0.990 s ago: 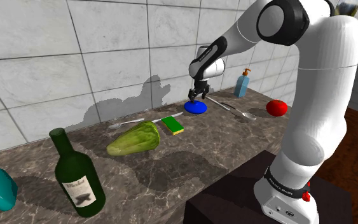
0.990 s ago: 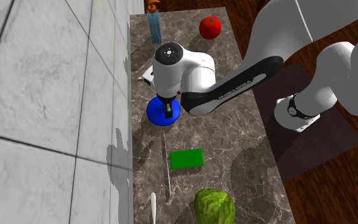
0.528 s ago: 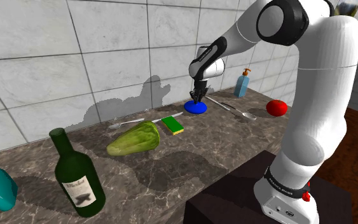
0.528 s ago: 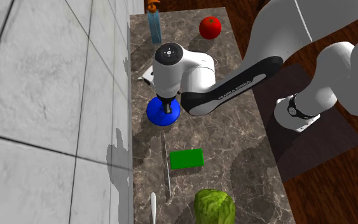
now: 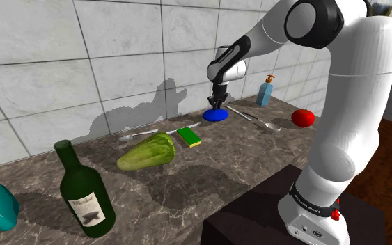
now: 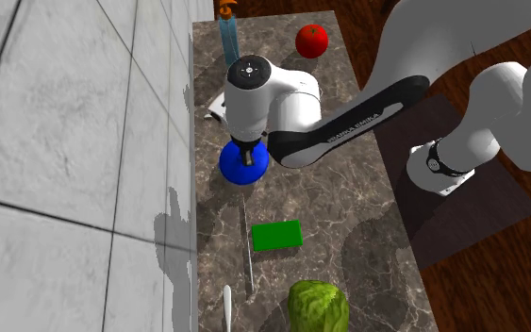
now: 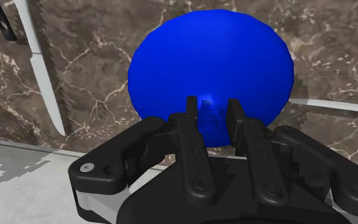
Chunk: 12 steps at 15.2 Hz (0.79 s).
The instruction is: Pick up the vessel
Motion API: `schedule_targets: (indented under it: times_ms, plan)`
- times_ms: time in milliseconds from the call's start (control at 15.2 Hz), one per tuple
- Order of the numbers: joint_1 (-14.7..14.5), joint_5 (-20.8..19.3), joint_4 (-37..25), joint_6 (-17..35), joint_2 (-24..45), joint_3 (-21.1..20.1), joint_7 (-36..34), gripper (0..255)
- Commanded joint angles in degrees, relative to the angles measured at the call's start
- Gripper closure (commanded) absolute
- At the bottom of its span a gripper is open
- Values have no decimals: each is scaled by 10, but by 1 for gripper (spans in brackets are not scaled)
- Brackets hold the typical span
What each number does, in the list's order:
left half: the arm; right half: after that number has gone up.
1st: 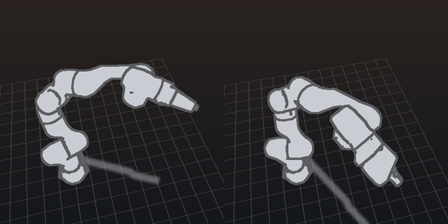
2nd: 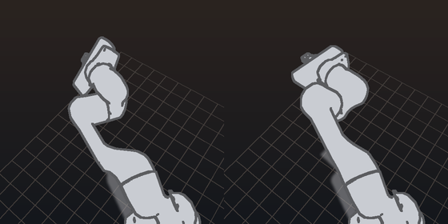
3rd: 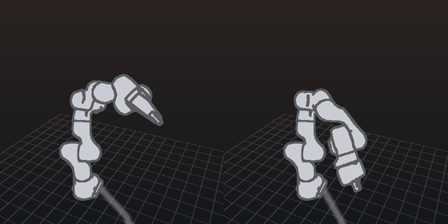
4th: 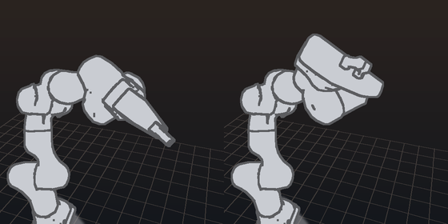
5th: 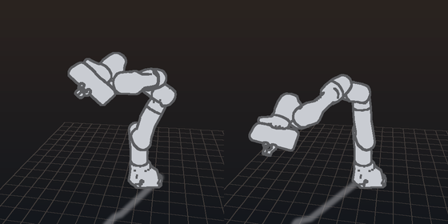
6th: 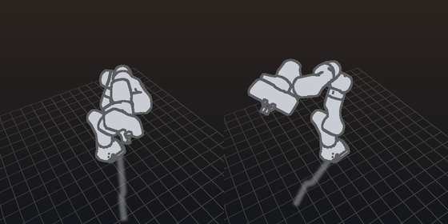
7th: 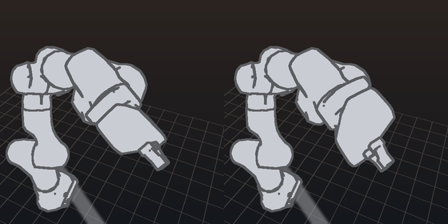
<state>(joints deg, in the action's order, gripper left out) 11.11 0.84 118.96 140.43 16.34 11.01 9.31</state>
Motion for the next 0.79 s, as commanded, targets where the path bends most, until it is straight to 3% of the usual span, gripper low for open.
schedule_targets:
  times_ms: [0, 726]
  plan:
    - [-1, -3, 0, -14, -13, 2, -1, 255]
    - [-4, -13, -23, -76, -54, 5, -6, 255]
